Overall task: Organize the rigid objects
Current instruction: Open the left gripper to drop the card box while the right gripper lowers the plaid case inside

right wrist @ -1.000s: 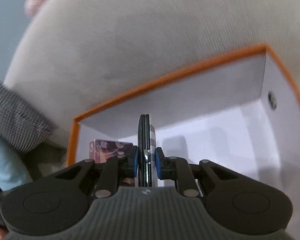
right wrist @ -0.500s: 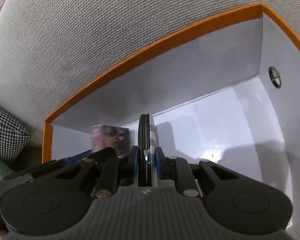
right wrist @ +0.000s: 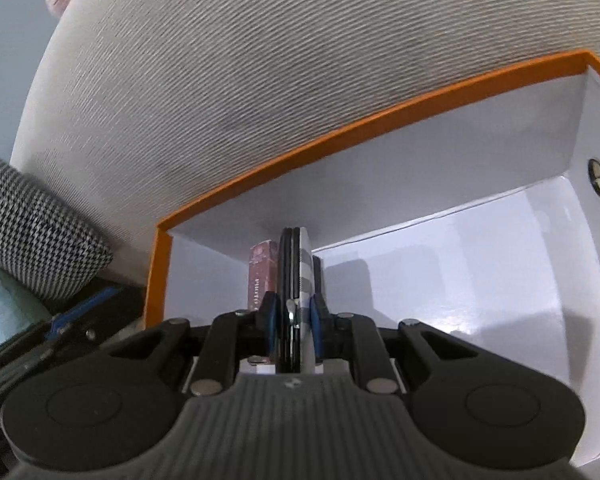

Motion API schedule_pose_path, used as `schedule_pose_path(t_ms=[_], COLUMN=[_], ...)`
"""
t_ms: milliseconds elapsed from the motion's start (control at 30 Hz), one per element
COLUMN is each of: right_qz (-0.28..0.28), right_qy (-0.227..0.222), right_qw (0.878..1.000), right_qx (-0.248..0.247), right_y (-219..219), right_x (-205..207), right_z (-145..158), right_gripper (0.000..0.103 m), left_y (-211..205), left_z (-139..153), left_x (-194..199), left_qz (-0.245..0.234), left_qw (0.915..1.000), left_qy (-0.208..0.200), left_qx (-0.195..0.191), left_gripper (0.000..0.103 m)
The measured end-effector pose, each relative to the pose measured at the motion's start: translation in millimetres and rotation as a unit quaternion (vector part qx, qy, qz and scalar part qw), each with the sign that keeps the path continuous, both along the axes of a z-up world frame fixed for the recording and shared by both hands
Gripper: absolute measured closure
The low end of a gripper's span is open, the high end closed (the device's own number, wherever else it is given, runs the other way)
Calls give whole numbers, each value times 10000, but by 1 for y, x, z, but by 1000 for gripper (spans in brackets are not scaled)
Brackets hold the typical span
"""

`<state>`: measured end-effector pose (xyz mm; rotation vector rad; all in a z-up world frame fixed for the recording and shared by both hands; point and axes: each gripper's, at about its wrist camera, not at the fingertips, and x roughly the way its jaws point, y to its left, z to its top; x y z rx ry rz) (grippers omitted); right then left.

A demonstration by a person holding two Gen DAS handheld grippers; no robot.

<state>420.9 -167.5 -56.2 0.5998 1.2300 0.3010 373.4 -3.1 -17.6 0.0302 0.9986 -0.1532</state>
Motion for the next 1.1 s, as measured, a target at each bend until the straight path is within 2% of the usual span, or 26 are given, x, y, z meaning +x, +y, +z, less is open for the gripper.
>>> schedule_pose_path(t_ms=[133,400,533,667,733,800,867,967,1100], right_qz=[65,128,230,206,216,326,527,772,788], right_qy=[50,183,286,190,253,195,114,83,303], right_qw=[10000,9991,9992,9996,9994,9987,9959,9897,9870], right_qx=[-29,-348,-184,-49,-83,-325,-725,-1201,-1368], right_y=[-1,-3,4,9,7,6,6,15,18], right_x=[2,19,29,29,32,31,29,27,26], right_z=[-9,-26,-38,-47,-51,-45,-36,-39,-45], right_gripper=[85,85,85,85,85,84,76,66,55], left_y=[12,18,12,12,10,15,18,18,18], left_z=[-17,-35,-37,-31,-29,-35,-37,-35,-34], left_x=[-4,-5,-4,-4,-8,-6,-3,-2,-3], left_qz=[155,12,23,-4,-8,-5,-30,-47,-62], left_qw=[9984,9951,9951,9954,9955,9954,9955,9954,9956], left_qy=[401,698,692,685,665,658,658,678,680], left_qx=[-374,-701,-711,-669,-673,-691,-687,-668,-634], left_gripper=[71,93,94,94,94,94,94,94,94])
